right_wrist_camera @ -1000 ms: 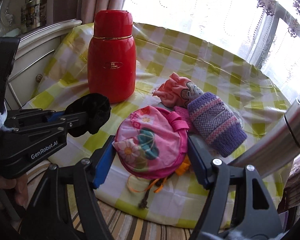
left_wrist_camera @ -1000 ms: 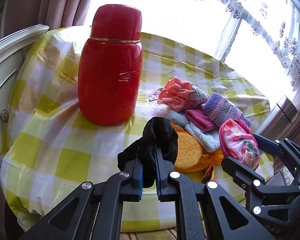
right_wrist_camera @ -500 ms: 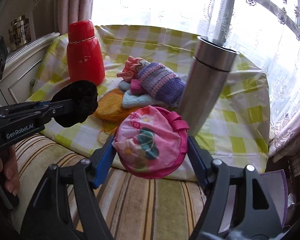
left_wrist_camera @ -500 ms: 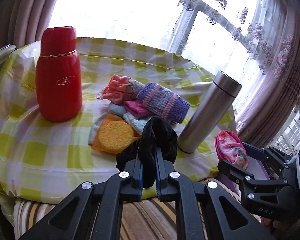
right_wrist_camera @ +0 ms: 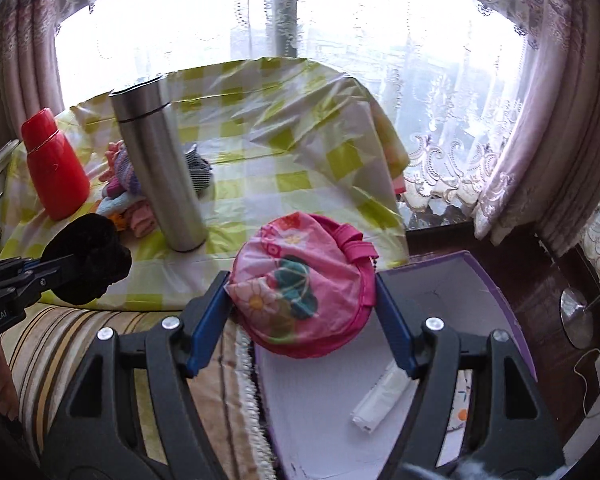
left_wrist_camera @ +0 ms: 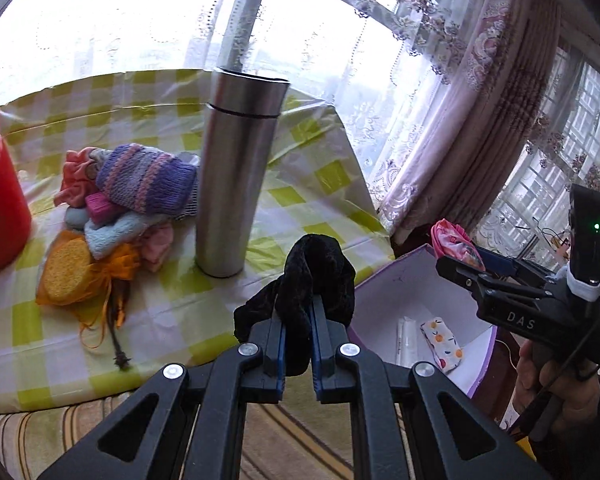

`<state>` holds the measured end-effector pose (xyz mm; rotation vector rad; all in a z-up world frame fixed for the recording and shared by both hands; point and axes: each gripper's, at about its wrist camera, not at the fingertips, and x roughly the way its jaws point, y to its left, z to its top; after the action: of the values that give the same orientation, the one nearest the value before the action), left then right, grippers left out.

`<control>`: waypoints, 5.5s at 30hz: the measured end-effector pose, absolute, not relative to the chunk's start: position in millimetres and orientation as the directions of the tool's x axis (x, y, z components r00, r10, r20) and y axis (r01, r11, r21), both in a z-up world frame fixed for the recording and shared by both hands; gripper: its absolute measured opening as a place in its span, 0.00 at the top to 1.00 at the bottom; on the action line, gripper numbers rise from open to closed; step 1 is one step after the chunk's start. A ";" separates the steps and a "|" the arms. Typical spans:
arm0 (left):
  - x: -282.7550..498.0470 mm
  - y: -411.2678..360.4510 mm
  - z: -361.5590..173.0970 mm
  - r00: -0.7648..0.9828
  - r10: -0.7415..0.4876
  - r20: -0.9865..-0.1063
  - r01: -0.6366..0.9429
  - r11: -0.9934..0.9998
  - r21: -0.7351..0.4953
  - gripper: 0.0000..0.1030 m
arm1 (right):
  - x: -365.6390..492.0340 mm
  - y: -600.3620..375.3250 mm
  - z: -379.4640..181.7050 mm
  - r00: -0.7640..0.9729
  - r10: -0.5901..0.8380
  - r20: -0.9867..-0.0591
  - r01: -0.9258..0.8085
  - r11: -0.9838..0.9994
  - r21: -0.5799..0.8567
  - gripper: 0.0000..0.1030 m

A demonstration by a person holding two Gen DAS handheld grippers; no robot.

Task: Organize soft objects
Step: 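Carry scrunchie and pink purse into the box and open both tools, then return both tools to the table, left tool over the yellow sponge, then grasp the sponge in orange bag with left tool while right tool grasps purple glove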

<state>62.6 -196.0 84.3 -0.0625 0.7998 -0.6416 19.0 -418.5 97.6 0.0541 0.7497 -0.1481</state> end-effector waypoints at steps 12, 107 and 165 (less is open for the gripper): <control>52.1 -297.4 86.5 0.415 -0.622 -0.663 0.651 0.713 -0.261 0.90 | -12.9 -503.3 93.8 0.686 -0.242 -0.686 0.345 0.938 0.014 0.29; 242.8 -43.5 -30.8 0.448 -0.255 -0.857 0.299 0.946 -0.125 0.22 | 103.7 -178.6 79.3 0.659 0.214 -0.721 -0.419 0.901 -0.116 0.17; 154.4 35.5 27.0 0.732 -0.178 -0.658 0.024 0.971 -0.236 0.22 | 190.6 -126.6 96.0 0.815 0.096 -0.572 -0.222 0.963 -0.155 0.93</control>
<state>154.4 35.5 27.0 -0.2184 0.7432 -0.1125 190.6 -126.6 96.0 -0.2201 0.5955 0.1711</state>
